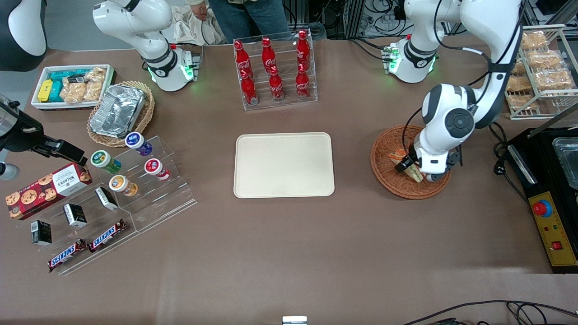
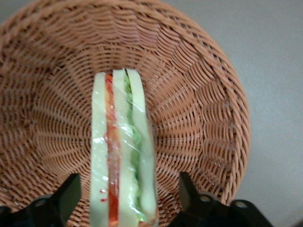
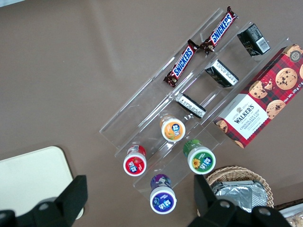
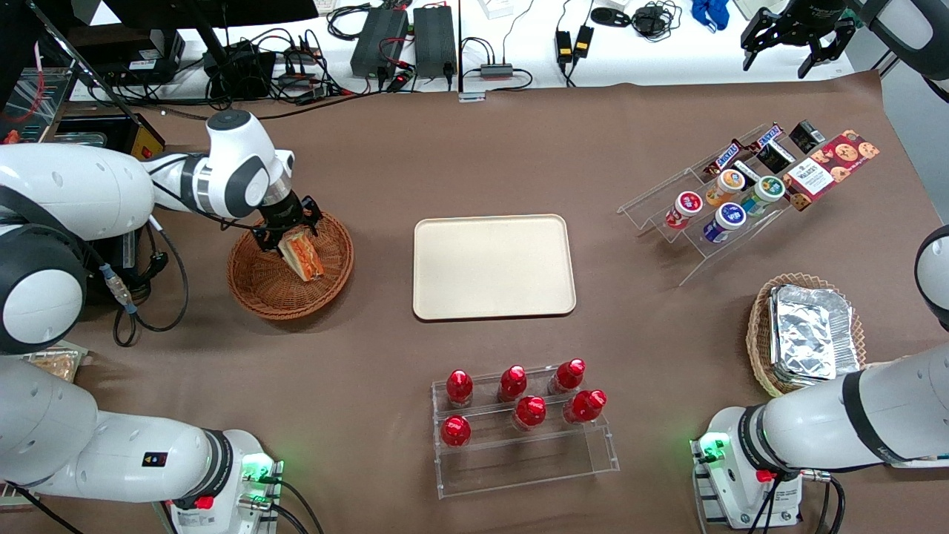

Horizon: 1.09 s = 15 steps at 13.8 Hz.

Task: Place sandwich from basket to tray
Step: 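Lower the open left gripper over the wrapped sandwich in the basket, then close the left gripper on the sandwich and lift it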

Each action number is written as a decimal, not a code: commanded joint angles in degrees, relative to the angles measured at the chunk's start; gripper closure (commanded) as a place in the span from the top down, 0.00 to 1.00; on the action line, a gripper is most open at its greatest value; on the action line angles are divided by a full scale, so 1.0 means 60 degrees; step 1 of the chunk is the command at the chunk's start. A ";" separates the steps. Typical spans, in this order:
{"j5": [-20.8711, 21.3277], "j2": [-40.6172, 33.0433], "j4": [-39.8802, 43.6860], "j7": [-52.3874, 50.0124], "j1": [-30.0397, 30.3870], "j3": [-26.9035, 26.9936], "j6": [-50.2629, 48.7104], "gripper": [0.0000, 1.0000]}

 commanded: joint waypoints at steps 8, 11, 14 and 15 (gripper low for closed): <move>0.0077 -0.0373 0.1087 -0.0331 -0.0120 0.0036 -0.1484 0.00; 0.0048 -0.0024 0.3969 -0.0141 -0.0046 0.0036 -0.4706 0.00; 0.0033 -0.0050 0.5294 0.0035 -0.0046 0.0065 -0.6248 0.00; 0.0019 -0.0094 0.5688 0.0224 -0.0046 0.0065 -0.6746 0.00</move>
